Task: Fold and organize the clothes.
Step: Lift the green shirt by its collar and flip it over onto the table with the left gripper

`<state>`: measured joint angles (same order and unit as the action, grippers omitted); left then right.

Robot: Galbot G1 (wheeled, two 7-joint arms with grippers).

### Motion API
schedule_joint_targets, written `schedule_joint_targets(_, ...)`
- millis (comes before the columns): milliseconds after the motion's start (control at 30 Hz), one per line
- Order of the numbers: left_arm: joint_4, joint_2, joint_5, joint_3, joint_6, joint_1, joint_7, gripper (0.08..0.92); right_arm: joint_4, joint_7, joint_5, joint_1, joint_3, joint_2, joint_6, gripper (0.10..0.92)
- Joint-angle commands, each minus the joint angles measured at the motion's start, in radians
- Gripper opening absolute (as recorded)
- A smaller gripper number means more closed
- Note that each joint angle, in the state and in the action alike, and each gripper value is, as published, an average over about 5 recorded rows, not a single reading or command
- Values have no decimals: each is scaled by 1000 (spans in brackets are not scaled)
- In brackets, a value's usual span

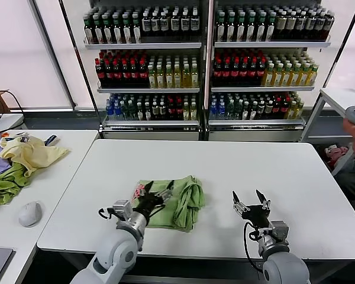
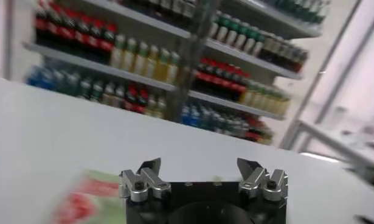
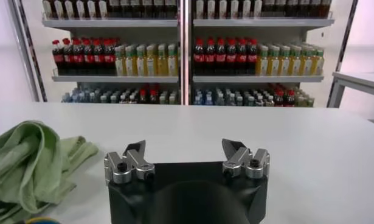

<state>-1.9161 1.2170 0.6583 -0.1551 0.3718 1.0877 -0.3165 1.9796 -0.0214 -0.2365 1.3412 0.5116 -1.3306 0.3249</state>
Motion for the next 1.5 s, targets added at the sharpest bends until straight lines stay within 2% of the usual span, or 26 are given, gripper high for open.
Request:
schedule_joint_targets(33,152,-54,-306,-76,-28,27,-73,823,4,0,2,2,-2,-1,0,823)
schedule_joint_targets(333,182,-28,-320,-35,39,38,-79,820,21,-1,0,14,9,7,1,823)
schedule_joint_targets(433,174,-29,-316,-30,53,44,-77,783,24,-5,0,16,7,8,3,823)
schedule_joint_targets(667,146,-42,-236,-27,72,53,-51,585,27,-9,0,5,1,6,8,823)
schedule_joint_targets(833,161,-50,-89,-45,72,45,-20,446,32,-10,0,1,-1,2,11,823)
schedule_joint_targets(1133,126,-33,223,-202,65,16,-5,187,30,-14,-2,1,-2,1,10,823)
schedule_joint_targets(1267,83,-69,343,-309,76,-2,-3,116,32,-16,-6,-7,-3,3,10,823)
schedule_joint_targets(1500,66,-230,504,-505,119,-65,-5,113,28,-16,-14,-23,-7,6,10,823)
